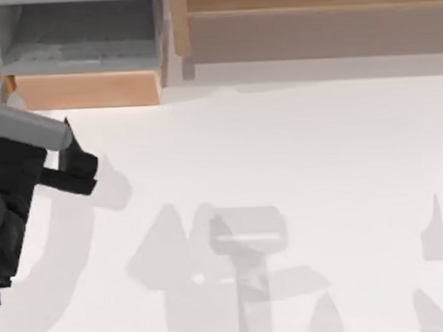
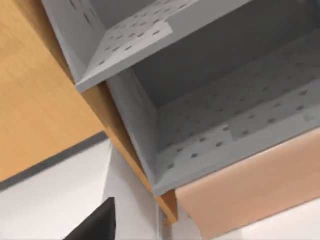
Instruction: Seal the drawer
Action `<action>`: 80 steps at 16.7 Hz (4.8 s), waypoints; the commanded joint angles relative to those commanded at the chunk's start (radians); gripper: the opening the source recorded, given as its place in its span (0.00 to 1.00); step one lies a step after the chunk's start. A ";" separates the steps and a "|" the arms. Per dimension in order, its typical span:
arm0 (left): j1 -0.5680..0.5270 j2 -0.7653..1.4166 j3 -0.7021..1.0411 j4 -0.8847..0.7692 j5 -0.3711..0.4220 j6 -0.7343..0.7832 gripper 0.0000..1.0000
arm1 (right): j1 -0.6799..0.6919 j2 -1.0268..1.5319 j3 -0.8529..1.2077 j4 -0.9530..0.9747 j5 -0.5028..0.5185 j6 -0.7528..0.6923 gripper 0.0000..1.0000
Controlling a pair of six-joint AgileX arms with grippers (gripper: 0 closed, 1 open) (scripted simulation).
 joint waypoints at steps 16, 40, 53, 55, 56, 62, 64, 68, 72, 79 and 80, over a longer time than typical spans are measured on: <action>1.017 0.678 0.159 0.591 1.075 1.073 1.00 | 0.000 0.000 0.000 0.000 0.000 0.000 1.00; 0.979 0.724 0.254 0.562 1.042 1.098 0.40 | 0.000 0.000 0.000 0.000 0.000 0.000 1.00; 0.979 0.724 0.254 0.562 1.042 1.098 0.00 | 0.000 0.000 0.000 0.000 0.000 0.000 1.00; 0.980 0.735 0.256 0.552 1.040 1.095 0.00 | 0.000 0.000 0.000 0.000 0.000 0.000 1.00; 0.974 0.739 0.269 0.547 1.033 1.096 0.00 | 0.000 0.000 0.000 0.000 0.000 0.000 1.00; 0.884 0.808 0.429 0.454 0.947 1.090 0.00 | 0.000 0.000 0.000 0.000 0.000 0.000 1.00; 0.863 0.823 0.467 0.433 0.925 1.090 0.00 | 0.000 0.000 0.000 0.000 0.000 0.000 1.00; 0.866 0.825 0.466 0.428 0.924 1.089 0.00 | 0.000 0.000 0.000 0.000 0.000 0.000 1.00; 0.845 0.851 0.528 0.399 0.902 1.090 0.00 | 0.000 0.000 0.000 0.000 0.000 0.000 1.00; 0.777 0.933 0.712 0.295 0.836 1.084 0.00 | 0.000 0.000 0.000 0.000 0.000 0.000 1.00; 0.776 0.934 0.714 0.293 0.835 1.084 0.00 | 0.000 0.000 0.000 0.000 0.000 0.000 1.00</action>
